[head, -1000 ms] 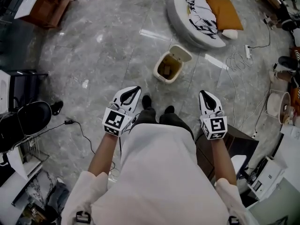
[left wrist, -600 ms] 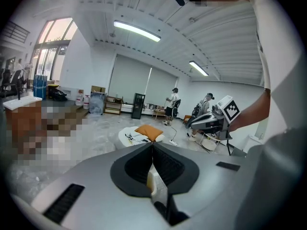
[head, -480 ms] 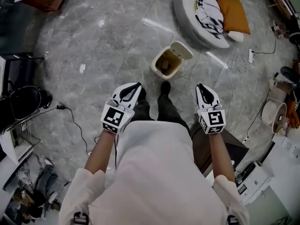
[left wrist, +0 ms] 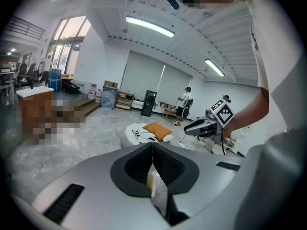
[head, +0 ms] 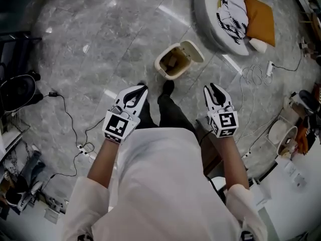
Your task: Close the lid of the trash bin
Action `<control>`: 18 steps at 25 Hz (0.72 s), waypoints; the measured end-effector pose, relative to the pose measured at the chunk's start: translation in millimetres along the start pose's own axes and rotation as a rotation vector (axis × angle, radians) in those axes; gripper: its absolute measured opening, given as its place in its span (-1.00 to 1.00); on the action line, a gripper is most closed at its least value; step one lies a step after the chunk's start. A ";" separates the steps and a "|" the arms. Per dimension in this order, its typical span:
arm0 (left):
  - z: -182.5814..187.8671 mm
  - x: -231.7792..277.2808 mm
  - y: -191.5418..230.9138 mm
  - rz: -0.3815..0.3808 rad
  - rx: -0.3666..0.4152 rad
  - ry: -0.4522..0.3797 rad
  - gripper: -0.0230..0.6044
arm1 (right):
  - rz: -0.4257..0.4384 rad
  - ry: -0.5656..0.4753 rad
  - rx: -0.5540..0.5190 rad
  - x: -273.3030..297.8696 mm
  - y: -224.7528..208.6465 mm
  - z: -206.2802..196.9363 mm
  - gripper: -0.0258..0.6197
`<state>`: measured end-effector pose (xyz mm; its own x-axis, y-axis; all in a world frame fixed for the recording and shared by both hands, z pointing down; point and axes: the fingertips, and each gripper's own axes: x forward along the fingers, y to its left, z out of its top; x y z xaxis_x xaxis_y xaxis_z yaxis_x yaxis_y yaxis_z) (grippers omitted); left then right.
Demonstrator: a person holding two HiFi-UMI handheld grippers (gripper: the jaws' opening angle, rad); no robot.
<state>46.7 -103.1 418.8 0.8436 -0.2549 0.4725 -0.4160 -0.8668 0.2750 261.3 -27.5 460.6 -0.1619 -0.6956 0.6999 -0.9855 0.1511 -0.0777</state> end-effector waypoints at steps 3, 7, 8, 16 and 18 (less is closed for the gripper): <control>-7.0 14.0 -4.9 0.021 -0.019 0.012 -0.87 | 0.032 0.032 -0.013 18.8 -16.4 -10.7 -0.53; -18.0 28.5 -10.7 0.051 -0.038 0.026 -0.87 | 0.075 0.069 -0.025 43.1 -33.8 -24.4 -0.47; -20.8 31.4 -11.7 0.059 -0.044 0.028 -0.87 | 0.086 0.080 -0.029 49.3 -37.4 -27.8 -0.46; -47.1 48.4 -11.9 0.114 -0.078 0.048 -0.87 | 0.157 0.165 -0.068 99.6 -57.1 -59.2 -0.35; -53.8 51.6 -10.4 0.127 -0.088 0.053 -0.87 | 0.176 0.186 -0.078 111.9 -60.4 -67.2 -0.31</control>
<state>76.2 -84.2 485.4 0.7643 -0.3347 0.5512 -0.5481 -0.7875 0.2818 306.1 -67.2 591.3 -0.3107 -0.5136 0.7998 -0.9350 0.3166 -0.1598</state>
